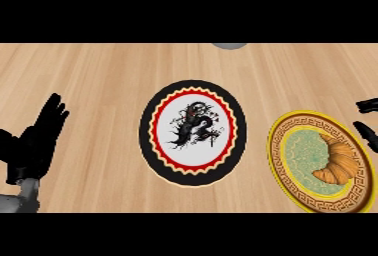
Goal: Pick the croissant from the plate and place it in the plate
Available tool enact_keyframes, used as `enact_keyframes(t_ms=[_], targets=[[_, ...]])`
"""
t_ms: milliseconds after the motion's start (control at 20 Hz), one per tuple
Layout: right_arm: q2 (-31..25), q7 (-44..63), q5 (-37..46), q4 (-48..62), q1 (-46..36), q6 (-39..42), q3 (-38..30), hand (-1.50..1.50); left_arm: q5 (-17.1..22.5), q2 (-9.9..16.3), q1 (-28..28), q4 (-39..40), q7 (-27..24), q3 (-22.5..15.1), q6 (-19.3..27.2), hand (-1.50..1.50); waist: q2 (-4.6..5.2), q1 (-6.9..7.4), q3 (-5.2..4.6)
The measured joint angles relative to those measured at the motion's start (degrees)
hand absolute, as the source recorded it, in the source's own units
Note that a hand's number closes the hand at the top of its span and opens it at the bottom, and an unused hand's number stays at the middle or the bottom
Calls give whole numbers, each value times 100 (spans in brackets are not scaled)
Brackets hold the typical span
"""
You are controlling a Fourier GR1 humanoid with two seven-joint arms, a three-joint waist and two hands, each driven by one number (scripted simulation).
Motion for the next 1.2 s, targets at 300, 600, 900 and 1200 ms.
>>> enact_keyframes(t_ms=[300,600,900,1200], targets=[[104,-1844,36,1271,790,372,-651,-150,-107,-187,-215,298,31,-228,-287,0,5,149,34],[-416,-2654,843,1882,1039,655,-576,-150,-211,-318,-437,570,55,-202,-501,0,-6,254,31],[-671,-2280,1270,1425,1187,704,-569,-150,-394,-532,-529,855,-55,-75,-673,0,-18,270,25],[-833,-1449,1666,864,1228,943,-305,-150,-501,-603,-592,861,34,54,-761,0,-24,285,22]])
